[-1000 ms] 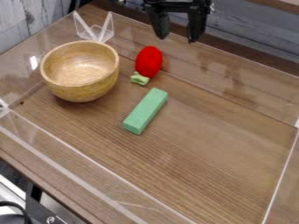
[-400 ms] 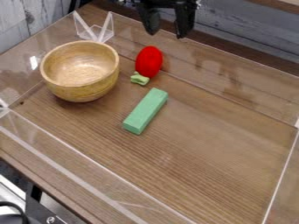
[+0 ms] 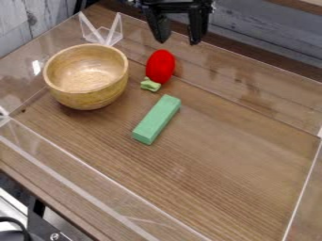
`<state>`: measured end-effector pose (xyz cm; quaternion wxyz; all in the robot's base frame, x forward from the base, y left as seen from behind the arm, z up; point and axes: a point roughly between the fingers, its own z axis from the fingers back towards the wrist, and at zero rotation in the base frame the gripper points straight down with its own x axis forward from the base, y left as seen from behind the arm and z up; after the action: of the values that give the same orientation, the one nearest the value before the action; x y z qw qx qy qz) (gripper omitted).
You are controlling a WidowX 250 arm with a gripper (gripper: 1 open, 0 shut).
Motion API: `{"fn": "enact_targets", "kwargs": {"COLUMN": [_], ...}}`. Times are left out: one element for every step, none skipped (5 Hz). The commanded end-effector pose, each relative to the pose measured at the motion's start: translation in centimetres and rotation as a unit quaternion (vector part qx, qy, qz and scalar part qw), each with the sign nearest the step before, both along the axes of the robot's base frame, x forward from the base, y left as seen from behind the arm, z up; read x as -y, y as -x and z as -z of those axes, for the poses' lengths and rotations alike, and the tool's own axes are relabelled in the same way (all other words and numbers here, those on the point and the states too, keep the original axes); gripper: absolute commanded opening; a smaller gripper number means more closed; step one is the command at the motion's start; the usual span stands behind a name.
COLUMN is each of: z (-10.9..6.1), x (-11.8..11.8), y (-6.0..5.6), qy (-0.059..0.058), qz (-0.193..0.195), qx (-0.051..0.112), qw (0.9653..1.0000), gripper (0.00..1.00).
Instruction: Put the green block in the brown bowl
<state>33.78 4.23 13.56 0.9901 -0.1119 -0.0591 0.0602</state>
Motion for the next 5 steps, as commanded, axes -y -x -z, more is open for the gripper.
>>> {"fn": "enact_targets", "kwargs": {"z": [-0.4,0.8,1.9,4.0,6.1], "x": [-0.5,-0.6,-0.5,-0.4,-0.3], "y": [0.6,2.4,3.7,5.2,5.8], "qy": [-0.014,-0.02,-0.025,-0.03,-0.035], "qz": [0.0,0.008,0.019,0.063,0.096], "qx": [0.015,0.001,-0.004,-0.005,-0.001], "qw": [0.9998,0.9998,0.9995,0.9975,0.9947], "gripper": [1.0,1.0,1.0,1.0,1.0]}}
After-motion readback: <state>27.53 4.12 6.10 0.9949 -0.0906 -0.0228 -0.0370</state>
